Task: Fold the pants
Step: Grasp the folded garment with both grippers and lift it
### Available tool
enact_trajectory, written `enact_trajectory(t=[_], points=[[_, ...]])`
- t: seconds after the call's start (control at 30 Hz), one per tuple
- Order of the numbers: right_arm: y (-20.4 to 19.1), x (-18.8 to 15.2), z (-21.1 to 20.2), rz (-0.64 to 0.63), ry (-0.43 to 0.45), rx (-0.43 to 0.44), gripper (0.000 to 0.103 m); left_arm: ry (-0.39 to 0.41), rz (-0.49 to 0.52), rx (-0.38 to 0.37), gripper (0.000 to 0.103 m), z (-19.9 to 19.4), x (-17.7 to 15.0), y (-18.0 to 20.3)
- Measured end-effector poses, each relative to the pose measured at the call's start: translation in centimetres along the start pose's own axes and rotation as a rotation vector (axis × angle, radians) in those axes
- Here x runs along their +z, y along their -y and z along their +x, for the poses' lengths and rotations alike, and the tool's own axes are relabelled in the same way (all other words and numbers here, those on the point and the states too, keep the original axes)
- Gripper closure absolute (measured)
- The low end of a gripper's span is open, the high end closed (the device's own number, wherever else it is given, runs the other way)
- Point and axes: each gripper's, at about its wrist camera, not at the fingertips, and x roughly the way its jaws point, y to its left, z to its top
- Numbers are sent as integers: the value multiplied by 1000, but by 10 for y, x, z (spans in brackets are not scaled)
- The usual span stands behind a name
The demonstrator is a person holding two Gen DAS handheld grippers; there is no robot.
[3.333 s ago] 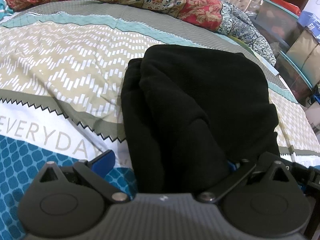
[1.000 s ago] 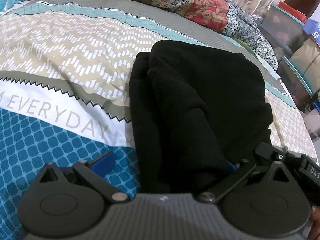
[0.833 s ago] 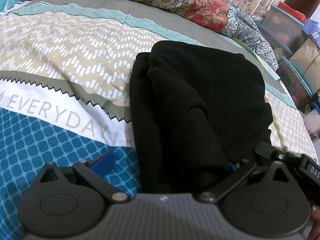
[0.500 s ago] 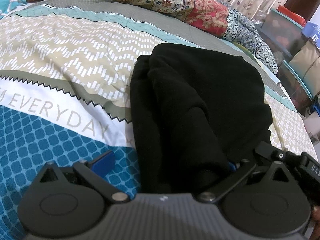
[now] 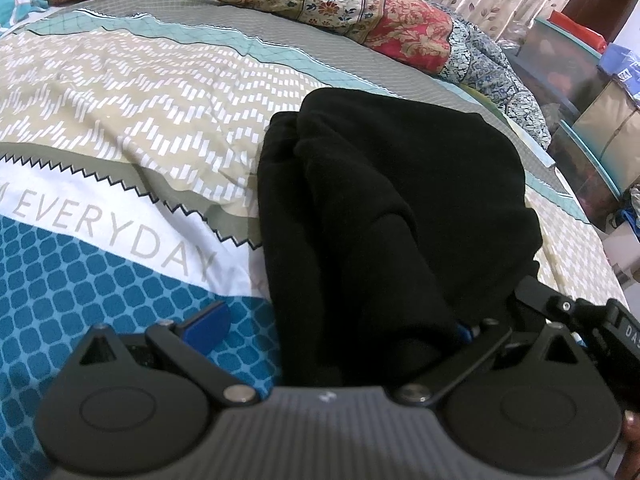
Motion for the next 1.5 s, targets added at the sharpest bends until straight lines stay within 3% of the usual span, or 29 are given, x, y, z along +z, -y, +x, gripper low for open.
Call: enact_trajectory(t=[0.17, 0.27, 0.37, 0.57, 0.8, 0.9, 0.93, 0.97, 1.03, 1.1, 1.17, 1.33, 1.5], points=[[-5, 2, 0, -15, -16, -11, 13, -32, -18, -34, 0, -10, 10, -4], [-12, 12, -5, -10, -39, -59, 13, 13, -15, -83, 0, -28, 20, -9], [-14, 21, -21, -53, 26, -79, 13, 63, -4, -119, 0, -40, 32, -16], [-12, 40, -17, -137, 49, -73, 13, 25, -94, -184, 0, -18, 61, -43], [-1, 58, 20, -107, -68, -4, 13, -127, -270, -315, 0, 41, 66, -60], [7, 59, 39, -26, -147, 73, 13, -106, -257, -342, 1, 49, 61, -53], [10, 58, 49, 18, -198, 105, 16, -100, -232, -339, 1, 50, 59, -47], [11, 54, 55, 60, -243, 142, 29, -93, -206, -328, 2, 51, 58, -41], [5, 50, 58, 72, -258, 157, 41, -85, -189, -325, 18, 45, 59, -33], [-1, 54, 50, 77, -245, 188, 56, -70, -238, -400, 19, 35, 67, -33], [-4, 65, 40, 93, -209, 237, 64, -50, -253, -460, 19, 27, 81, -30], [-25, 115, 41, 32, -105, 278, 65, 42, -122, -484, 19, 28, 141, 1], [-41, 186, 75, -83, 30, 289, 65, 135, -37, -469, 19, 70, 219, 23]])
